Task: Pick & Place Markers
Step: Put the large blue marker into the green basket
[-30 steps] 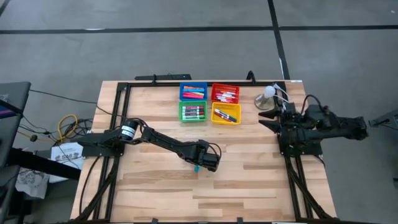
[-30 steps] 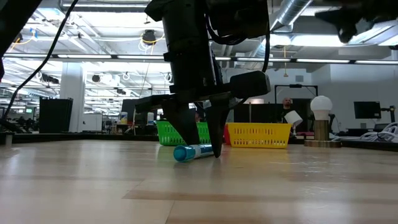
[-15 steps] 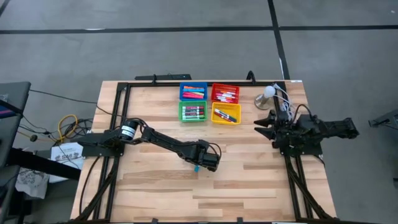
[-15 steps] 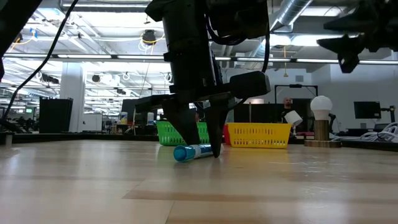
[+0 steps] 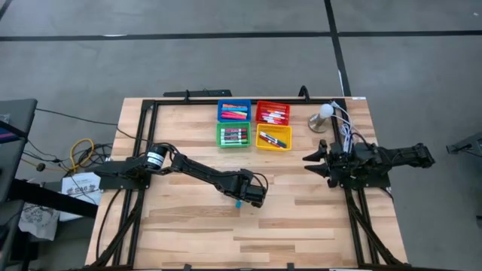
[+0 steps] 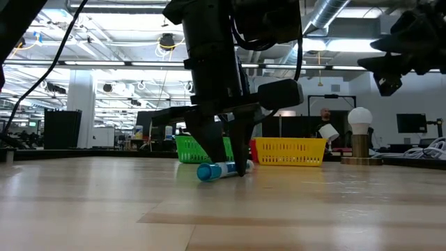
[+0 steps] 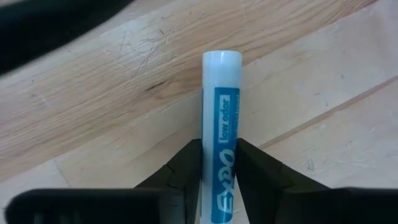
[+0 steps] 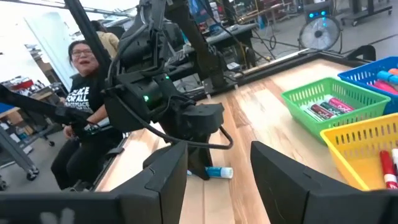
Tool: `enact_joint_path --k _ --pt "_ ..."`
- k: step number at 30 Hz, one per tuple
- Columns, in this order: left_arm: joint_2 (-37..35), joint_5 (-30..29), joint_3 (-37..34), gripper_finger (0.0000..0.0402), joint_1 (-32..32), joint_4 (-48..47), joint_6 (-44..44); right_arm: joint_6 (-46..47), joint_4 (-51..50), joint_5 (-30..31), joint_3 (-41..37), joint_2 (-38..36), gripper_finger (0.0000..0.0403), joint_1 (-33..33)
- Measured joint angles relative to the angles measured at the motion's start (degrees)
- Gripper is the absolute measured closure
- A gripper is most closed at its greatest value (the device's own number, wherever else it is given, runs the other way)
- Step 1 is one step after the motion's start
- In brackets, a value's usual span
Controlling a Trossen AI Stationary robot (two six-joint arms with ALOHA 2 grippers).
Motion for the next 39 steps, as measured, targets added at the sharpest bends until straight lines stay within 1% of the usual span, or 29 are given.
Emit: enact_joint_path --k 5,13,16,19,25,30,33,37,39 --pt "0.00 0.05 0.02 0.0334 0.01 0.00 -0.02 0.23 0.23 0.00 0.02 0.00 0.0238 0.00" --pt "-1.08 0.36 -0.06 0.0331 0.28 -0.06 1.00 0.45 0.24 0.00 0.02 0.00 0.0238 0.00" --pt "-3.39 0.12 -0.56 0.0332 0.31 -2.72 3.48 0.45 0.24 0.00 0.02 0.00 0.0236 0.00" --pt "-8.22 -2.00 -0.39 0.0334 0.37 -3.02 6.79 0.90 0.24 0.03 0.02 0.00 0.0235 0.00" --pt "-18.95 -3.27 -0.33 0.0330 1.62 -3.43 23.71 0.97 0.33 0.03 0.02 0.00 0.0235 0.00" --pt "-28.01 -3.89 -0.15 0.0330 3.86 -2.53 42.11 0.95 0.44 0.03 0.04 0.00 0.0236 0.00" --pt "-31.86 -1.41 -0.17 0.0329 6.06 -1.97 49.27 0.95 0.33 0.03 0.04 0.00 0.0234 0.00" --pt "-35.10 4.31 -0.12 0.0331 9.64 -1.63 54.18 0.95 0.26 0.03 0.04 0.00 0.0235 0.00" --pt "-35.52 5.49 -0.13 0.0330 11.41 -1.72 56.84 0.93 0.22 0.03 0.04 0.00 0.0236 0.00"
